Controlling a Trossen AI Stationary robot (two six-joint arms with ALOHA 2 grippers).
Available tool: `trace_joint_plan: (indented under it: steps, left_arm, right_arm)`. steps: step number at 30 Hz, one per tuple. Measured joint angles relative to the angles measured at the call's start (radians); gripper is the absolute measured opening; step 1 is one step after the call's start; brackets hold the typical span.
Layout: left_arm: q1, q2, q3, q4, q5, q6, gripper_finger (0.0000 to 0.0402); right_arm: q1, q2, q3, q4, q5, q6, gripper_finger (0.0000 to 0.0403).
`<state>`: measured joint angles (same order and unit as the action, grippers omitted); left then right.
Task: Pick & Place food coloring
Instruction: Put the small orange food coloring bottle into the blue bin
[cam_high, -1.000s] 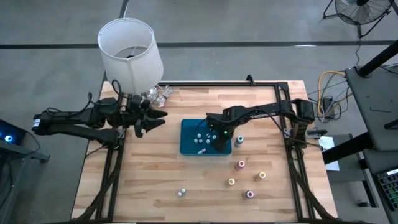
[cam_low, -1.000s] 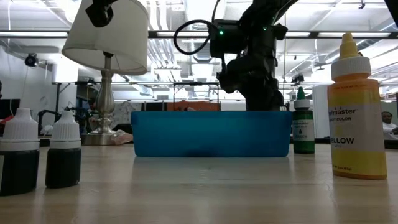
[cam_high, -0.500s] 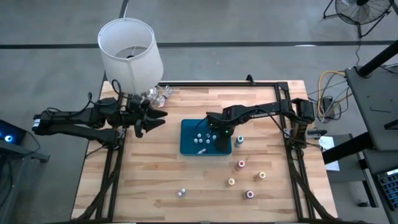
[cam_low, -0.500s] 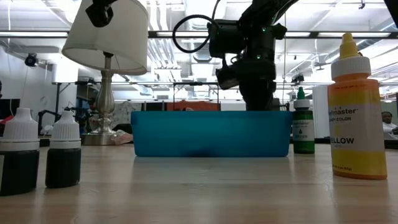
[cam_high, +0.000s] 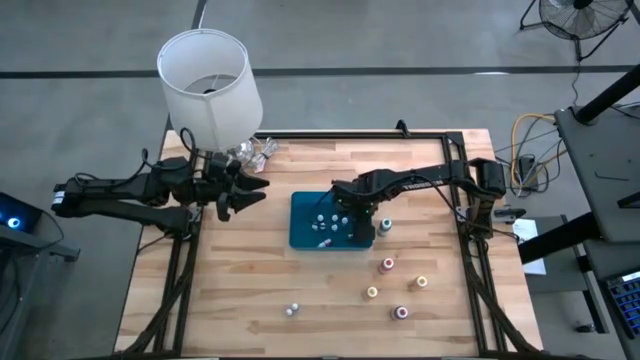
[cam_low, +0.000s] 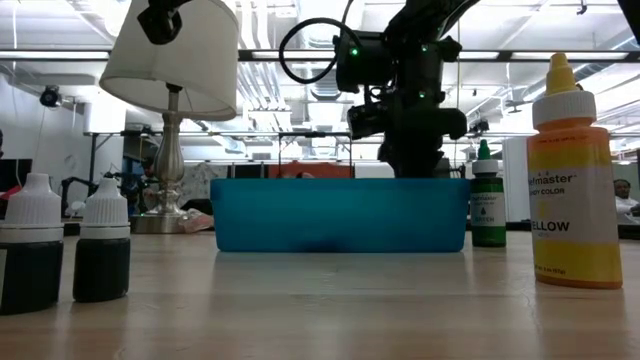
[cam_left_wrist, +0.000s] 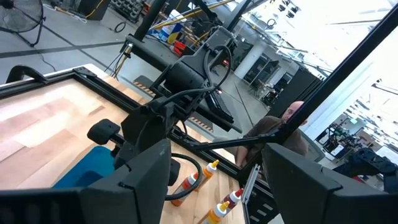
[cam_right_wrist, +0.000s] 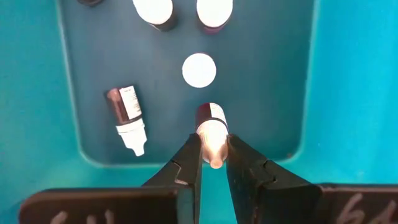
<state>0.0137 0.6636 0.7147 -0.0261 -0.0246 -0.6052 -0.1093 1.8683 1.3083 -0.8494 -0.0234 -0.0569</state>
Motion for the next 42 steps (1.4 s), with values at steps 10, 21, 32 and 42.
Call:
trace_joint_plan:
  steps: [10,21,32,42]
  left_arm:
    - [0.0,0.0,0.0,-0.009,-0.003,0.0,0.0225]
    - [0.0,0.0,0.0,-0.013,-0.008,-0.017,0.0225]
    - [0.0,0.0,0.0,-0.014,-0.02,-0.017,0.0225]
    - [0.0,0.0,0.0,-0.014,-0.021,-0.017,0.0225]
  right_arm:
    - [0.0,0.023,-0.003,-0.005,-0.011,-0.006,0.0043]
    - [0.006,0.055,0.0,-0.005,0.001,0.005,0.0043]
    - [0.006,0.063,-0.01,-0.016,-0.001,-0.007,0.0094]
    - [0.006,0.059,-0.007,-0.008,-0.001,0.001,0.0129]
